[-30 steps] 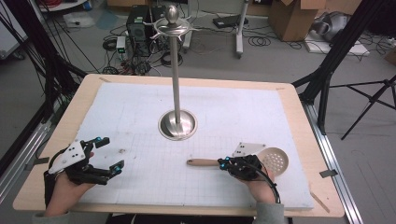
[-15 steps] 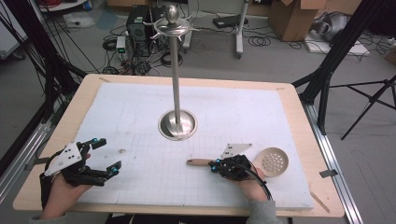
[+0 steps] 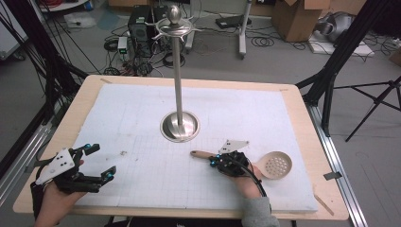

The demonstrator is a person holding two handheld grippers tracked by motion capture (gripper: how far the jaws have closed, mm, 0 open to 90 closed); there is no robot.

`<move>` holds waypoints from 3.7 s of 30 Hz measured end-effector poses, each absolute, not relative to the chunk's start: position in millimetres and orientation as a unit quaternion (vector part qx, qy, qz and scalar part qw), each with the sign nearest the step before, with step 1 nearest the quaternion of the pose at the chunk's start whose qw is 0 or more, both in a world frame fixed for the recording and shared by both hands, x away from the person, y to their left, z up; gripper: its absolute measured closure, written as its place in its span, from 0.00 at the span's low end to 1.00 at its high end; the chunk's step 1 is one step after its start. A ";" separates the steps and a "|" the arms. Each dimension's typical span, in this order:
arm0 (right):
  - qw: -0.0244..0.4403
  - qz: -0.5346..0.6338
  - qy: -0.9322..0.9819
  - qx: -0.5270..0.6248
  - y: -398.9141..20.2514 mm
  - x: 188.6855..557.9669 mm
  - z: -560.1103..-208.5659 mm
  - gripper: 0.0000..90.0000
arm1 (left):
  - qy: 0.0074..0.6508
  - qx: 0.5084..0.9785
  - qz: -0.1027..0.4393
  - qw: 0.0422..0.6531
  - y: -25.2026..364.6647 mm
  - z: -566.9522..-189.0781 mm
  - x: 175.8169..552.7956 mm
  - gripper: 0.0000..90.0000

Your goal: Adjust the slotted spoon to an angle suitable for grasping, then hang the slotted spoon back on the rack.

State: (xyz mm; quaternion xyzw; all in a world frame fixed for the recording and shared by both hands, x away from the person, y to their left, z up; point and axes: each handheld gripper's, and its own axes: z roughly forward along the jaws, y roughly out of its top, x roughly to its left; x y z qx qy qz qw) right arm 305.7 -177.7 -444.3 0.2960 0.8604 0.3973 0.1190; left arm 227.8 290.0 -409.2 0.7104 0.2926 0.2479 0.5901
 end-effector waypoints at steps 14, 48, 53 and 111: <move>0.148 0.391 0.842 0.340 -167.3 321.5 -445.5 1.00 | 0.300 0.706 0.264 0.585 304.0 -408.6 209.8 0.04; 0.170 0.424 0.827 0.326 -174.0 316.4 -417.9 0.95 | 0.315 0.699 0.268 0.583 313.9 -409.0 204.0 0.04; 0.162 0.417 0.835 0.321 -181.9 314.2 -414.8 0.84 | 0.313 0.702 0.263 0.583 311.0 -410.0 209.1 0.04; 0.104 0.392 0.889 0.214 -286.9 323.2 -376.4 0.17 | 0.292 0.717 0.234 0.588 289.3 -415.4 230.0 0.04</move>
